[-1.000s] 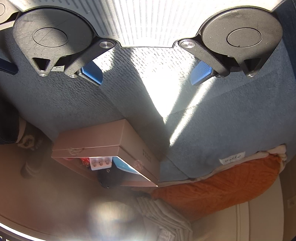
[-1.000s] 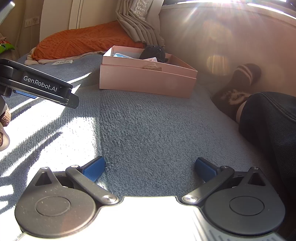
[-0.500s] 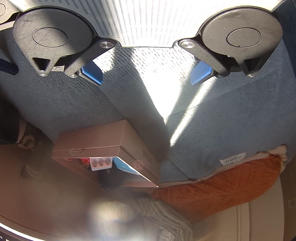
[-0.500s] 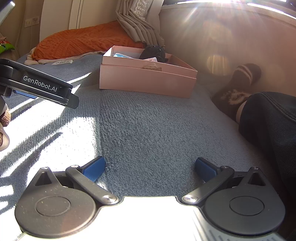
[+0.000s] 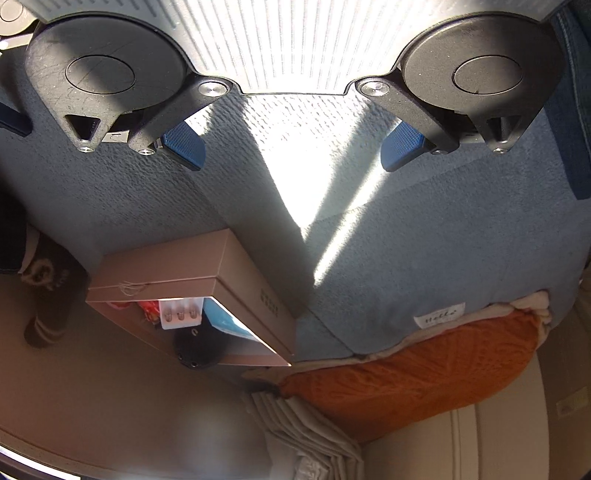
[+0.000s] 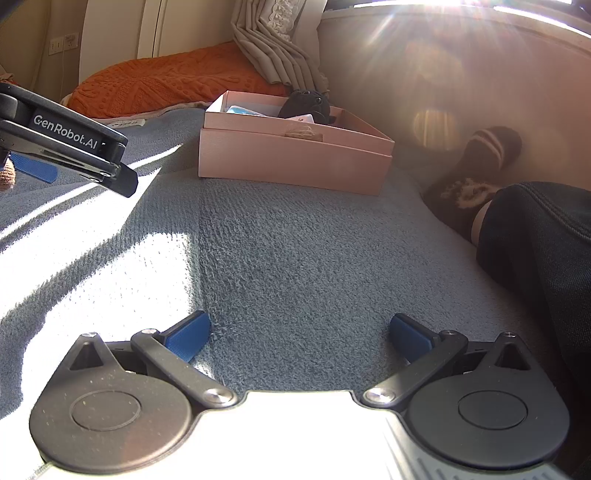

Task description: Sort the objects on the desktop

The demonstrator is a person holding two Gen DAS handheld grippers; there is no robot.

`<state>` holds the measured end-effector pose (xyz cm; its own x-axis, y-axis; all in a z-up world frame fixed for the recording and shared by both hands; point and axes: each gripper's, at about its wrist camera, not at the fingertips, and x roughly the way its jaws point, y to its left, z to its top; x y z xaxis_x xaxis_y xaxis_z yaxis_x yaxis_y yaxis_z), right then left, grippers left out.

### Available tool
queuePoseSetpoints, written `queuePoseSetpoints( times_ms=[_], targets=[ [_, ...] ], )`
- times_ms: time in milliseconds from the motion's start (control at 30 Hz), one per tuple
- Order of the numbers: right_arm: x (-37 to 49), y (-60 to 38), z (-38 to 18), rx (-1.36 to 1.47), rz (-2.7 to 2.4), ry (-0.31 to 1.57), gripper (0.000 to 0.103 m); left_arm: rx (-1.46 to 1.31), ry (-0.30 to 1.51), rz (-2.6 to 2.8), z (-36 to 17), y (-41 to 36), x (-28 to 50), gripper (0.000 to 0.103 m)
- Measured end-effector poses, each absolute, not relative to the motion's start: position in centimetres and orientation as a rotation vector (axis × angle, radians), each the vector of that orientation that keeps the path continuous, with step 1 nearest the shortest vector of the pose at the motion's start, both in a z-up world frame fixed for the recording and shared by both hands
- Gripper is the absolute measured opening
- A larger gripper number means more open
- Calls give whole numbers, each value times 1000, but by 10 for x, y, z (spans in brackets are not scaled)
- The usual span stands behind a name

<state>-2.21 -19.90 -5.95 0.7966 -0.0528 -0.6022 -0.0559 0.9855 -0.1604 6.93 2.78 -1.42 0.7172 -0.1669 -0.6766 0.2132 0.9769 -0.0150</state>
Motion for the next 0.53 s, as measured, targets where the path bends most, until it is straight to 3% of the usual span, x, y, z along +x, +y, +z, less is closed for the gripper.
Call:
queuePoseSetpoints(
  times_ms=[533],
  targets=[
    [-22,-199,-60,-174,2,650,103,43,804,-231,-21,22,80,103]
  ],
)
